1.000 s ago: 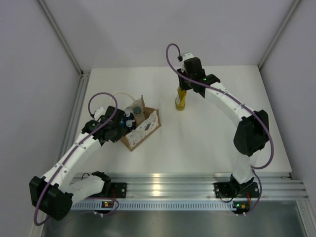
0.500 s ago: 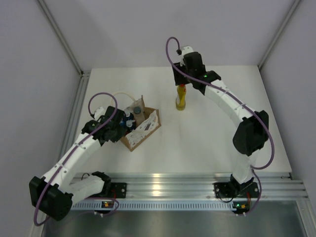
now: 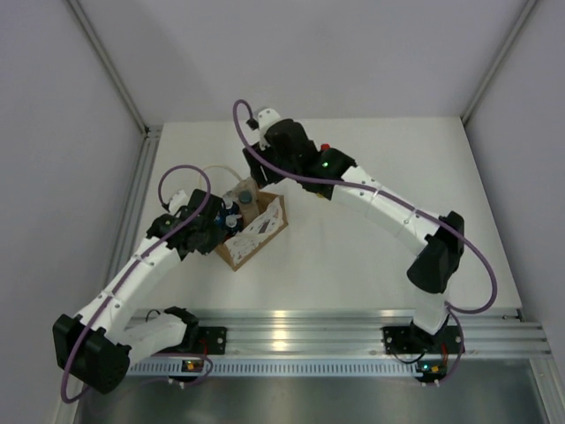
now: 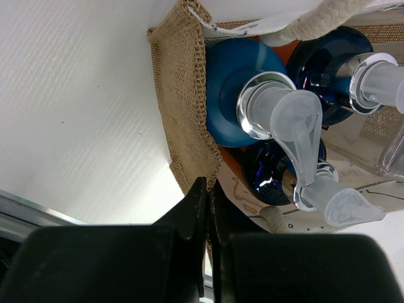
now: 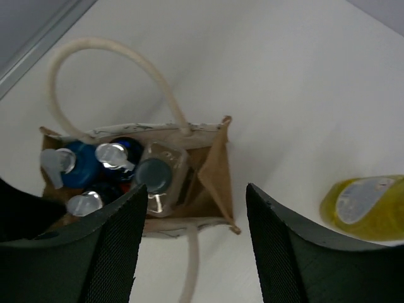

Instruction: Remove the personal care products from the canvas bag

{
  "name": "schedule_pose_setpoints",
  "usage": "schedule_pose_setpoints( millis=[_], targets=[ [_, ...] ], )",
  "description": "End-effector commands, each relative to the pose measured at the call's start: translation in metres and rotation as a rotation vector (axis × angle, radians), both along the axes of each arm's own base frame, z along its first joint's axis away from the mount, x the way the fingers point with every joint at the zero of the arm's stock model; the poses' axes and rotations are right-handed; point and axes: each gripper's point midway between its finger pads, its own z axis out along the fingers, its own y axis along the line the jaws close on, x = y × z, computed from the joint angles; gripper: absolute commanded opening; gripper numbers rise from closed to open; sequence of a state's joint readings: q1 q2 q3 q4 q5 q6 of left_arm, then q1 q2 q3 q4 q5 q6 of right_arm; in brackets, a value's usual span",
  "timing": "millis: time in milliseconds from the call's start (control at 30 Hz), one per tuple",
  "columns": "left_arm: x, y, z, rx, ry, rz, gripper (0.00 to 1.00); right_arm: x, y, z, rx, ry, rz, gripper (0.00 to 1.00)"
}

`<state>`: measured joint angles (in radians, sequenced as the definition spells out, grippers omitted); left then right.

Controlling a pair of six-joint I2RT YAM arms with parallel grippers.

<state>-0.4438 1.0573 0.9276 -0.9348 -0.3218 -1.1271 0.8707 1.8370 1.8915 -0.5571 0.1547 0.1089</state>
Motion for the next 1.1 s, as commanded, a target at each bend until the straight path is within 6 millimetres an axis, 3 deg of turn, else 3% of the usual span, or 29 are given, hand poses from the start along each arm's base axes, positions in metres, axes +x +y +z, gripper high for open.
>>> schedule_pose_setpoints(
  millis=[0,33,200,467,733,1067],
  targets=[
    [-0.009,0.000,-0.011,0.015,0.067,-0.021,0.00,-0.028,0.027,0.005,0.016,0.055,0.025,0.61],
    [-0.009,0.000,-0.010,0.015,0.067,-0.021,0.00,-0.027,0.032,-0.009,-0.009,0.075,0.022,0.61],
    [-0.008,-0.001,-0.010,0.013,0.067,-0.016,0.00,-0.047,0.052,-0.035,-0.032,0.148,0.076,0.61],
    [-0.008,0.000,-0.013,0.019,0.075,-0.013,0.00,-0.054,0.063,-0.072,-0.091,0.216,0.112,0.60],
    [-0.007,0.000,-0.015,0.029,0.085,-0.017,0.00,-0.047,0.071,-0.105,-0.137,0.247,0.107,0.61],
    [-0.007,0.001,-0.014,0.031,0.080,-0.018,0.00,-0.020,0.062,-0.135,-0.209,0.226,0.014,0.59]
  ],
)
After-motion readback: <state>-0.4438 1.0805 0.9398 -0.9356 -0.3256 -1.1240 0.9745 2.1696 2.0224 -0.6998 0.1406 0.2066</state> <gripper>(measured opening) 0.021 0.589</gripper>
